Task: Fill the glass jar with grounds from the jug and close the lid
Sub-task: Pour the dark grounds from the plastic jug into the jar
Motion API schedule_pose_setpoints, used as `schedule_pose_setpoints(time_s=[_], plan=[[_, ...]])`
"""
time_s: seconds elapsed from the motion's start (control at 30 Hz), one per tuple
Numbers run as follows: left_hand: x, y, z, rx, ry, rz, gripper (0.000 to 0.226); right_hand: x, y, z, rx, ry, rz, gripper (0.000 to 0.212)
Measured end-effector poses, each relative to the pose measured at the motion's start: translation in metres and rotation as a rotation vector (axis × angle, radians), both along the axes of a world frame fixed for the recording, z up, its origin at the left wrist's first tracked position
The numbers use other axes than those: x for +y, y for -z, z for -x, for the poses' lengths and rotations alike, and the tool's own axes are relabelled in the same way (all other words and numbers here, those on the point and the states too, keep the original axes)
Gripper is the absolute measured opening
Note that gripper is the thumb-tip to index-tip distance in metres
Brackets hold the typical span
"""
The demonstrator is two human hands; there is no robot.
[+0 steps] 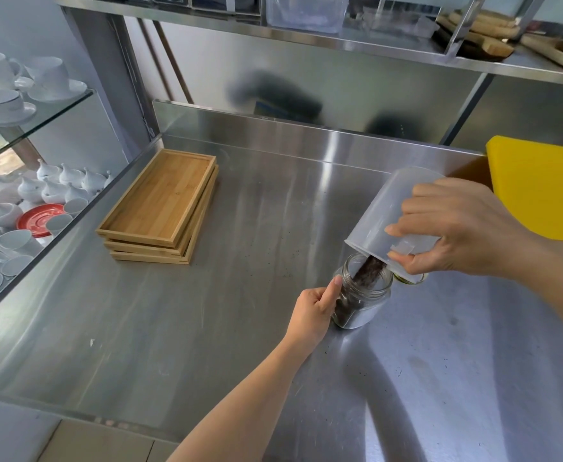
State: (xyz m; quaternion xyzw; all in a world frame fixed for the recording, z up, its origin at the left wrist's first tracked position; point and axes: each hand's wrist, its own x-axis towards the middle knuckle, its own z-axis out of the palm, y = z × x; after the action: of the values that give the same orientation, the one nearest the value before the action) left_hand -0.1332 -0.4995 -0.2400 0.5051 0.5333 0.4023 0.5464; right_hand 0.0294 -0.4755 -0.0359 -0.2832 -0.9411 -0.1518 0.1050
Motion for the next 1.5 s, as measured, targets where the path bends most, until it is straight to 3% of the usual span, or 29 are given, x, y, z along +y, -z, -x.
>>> schedule_pose_setpoints(time_s=[0.9, 1.07, 1.23, 1.37, 1.5], plan=[[0.003, 0.002, 0.000, -0.006, 0.017, 0.001, 0.060, -0.004, 0.004, 0.000, -0.021, -0.046, -0.098, 0.022], [0.002, 0.000, 0.001, -0.006, 0.014, 0.010, 0.059, -0.007, 0.010, -0.001, -0.068, -0.110, -0.109, 0.032], [0.002, 0.000, 0.001, -0.015, 0.002, 0.012, 0.058, -0.013, 0.011, -0.002, -0.165, -0.171, -0.143, 0.020], [0.003, 0.000, 0.000, 0.007, -0.002, 0.010, 0.057, -0.016, 0.011, -0.001, -0.205, -0.193, -0.164, 0.034], [0.003, 0.000, 0.001, 0.002, 0.002, 0.021, 0.058, -0.018, 0.013, 0.000, -0.177, -0.205, -0.171, 0.026]])
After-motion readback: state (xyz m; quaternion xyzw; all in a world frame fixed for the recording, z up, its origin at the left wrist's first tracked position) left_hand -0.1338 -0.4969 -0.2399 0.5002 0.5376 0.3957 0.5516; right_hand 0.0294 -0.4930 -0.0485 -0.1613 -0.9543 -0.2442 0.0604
